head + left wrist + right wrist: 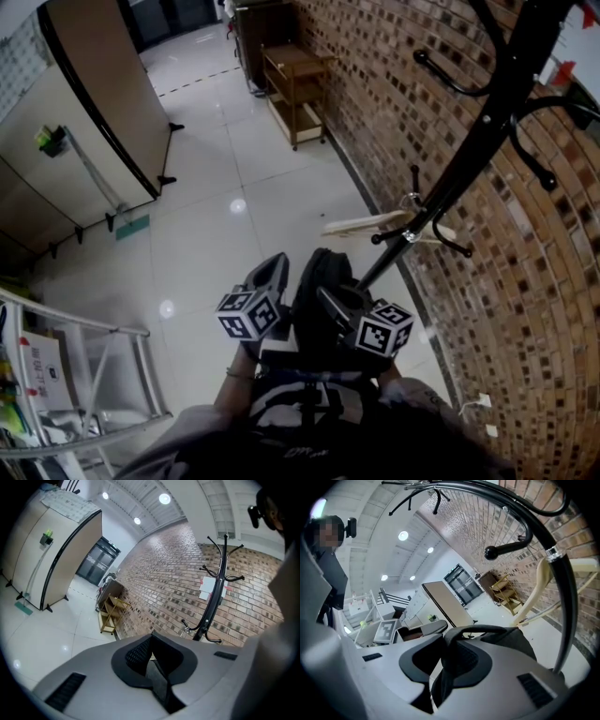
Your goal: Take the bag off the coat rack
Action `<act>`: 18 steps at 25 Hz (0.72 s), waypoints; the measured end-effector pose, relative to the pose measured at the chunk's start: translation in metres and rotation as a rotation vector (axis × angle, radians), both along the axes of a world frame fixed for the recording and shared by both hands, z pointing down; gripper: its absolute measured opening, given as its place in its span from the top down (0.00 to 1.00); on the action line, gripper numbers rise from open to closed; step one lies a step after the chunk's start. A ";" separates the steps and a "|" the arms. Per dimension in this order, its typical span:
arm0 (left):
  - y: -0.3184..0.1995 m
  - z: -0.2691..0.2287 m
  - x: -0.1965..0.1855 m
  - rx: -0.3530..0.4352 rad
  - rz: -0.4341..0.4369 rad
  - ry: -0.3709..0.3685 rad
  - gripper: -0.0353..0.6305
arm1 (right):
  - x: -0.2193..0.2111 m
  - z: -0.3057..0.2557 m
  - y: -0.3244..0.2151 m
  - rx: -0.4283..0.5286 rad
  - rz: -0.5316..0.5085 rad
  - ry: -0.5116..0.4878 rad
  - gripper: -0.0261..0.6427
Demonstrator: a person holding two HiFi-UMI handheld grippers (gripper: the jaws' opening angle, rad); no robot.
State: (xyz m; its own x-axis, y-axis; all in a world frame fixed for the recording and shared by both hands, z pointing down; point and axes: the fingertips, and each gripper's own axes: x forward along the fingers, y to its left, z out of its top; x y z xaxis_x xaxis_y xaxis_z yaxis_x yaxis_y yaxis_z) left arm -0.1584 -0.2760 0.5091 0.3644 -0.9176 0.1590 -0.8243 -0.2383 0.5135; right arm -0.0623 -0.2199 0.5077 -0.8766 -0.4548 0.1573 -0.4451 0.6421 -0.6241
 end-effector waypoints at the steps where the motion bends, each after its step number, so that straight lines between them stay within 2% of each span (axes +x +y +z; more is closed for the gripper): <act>1: 0.001 0.000 0.000 0.000 0.005 0.002 0.94 | 0.000 0.002 0.000 -0.004 0.008 0.002 0.87; 18: 0.008 0.006 0.007 -0.013 0.064 -0.007 0.94 | 0.010 0.016 0.006 -0.031 0.106 0.047 0.87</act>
